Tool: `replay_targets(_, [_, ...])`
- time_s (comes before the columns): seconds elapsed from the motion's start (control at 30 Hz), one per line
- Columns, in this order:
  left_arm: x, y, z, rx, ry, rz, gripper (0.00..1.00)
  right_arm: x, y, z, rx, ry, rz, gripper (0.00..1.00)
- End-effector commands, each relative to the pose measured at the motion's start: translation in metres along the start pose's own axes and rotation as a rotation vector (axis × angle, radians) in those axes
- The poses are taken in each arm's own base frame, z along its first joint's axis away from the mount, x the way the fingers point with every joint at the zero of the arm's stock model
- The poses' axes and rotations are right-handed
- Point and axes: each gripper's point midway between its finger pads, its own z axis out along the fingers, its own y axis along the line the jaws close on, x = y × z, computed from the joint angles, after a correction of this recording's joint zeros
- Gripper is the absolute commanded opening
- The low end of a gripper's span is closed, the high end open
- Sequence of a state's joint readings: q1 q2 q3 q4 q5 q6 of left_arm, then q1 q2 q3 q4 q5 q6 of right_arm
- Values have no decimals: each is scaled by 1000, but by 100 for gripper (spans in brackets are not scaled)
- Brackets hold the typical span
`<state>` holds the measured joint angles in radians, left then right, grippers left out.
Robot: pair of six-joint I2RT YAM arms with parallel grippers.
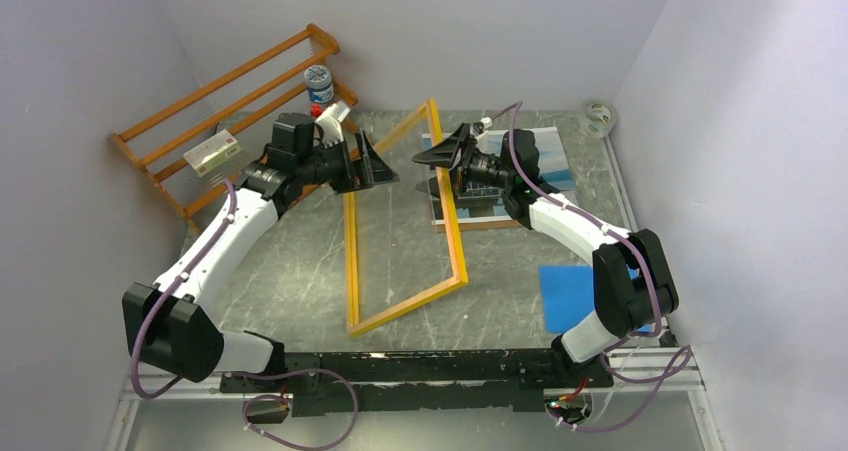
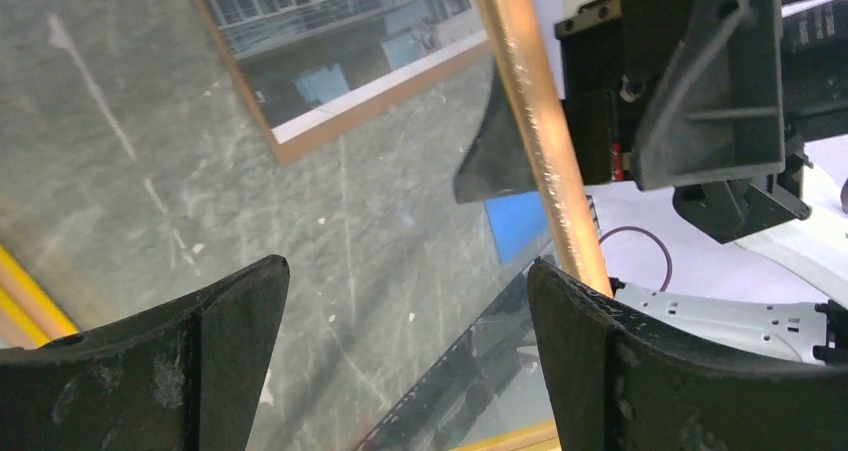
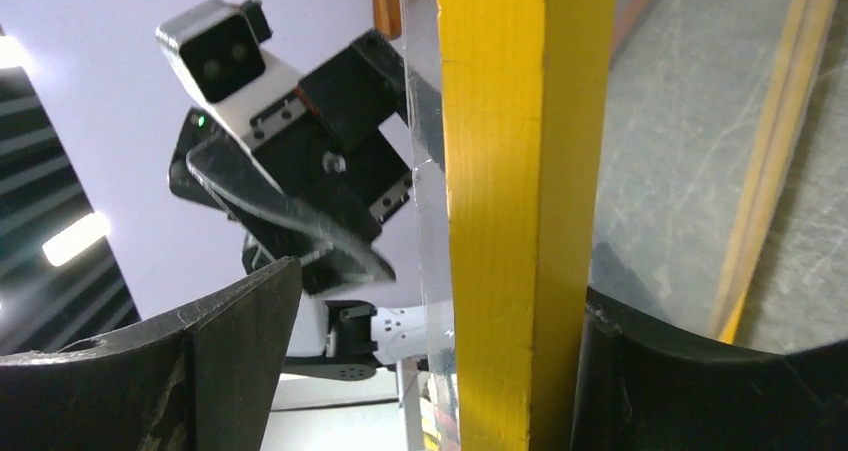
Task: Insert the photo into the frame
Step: Pick up the photo frame item from the photo frame.
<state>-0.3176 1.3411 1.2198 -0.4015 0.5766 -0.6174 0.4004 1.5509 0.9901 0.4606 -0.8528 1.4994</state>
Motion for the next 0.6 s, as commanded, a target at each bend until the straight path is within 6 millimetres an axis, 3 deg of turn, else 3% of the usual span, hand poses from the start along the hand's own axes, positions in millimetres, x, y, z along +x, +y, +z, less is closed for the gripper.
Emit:
replay_targets(0.0, [-14, -43, -5, 39, -68, 35, 94, -2, 47, -3, -129, -45, 17, 87])
replay_targets(0.23, [-5, -64, 3, 15, -7, 6, 94, 1, 55, 3, -152, -31, 87, 87])
replay_targets(0.57, [5, -44, 25, -114, 82, -69, 94, 14, 59, 12, -177, 19, 113, 87])
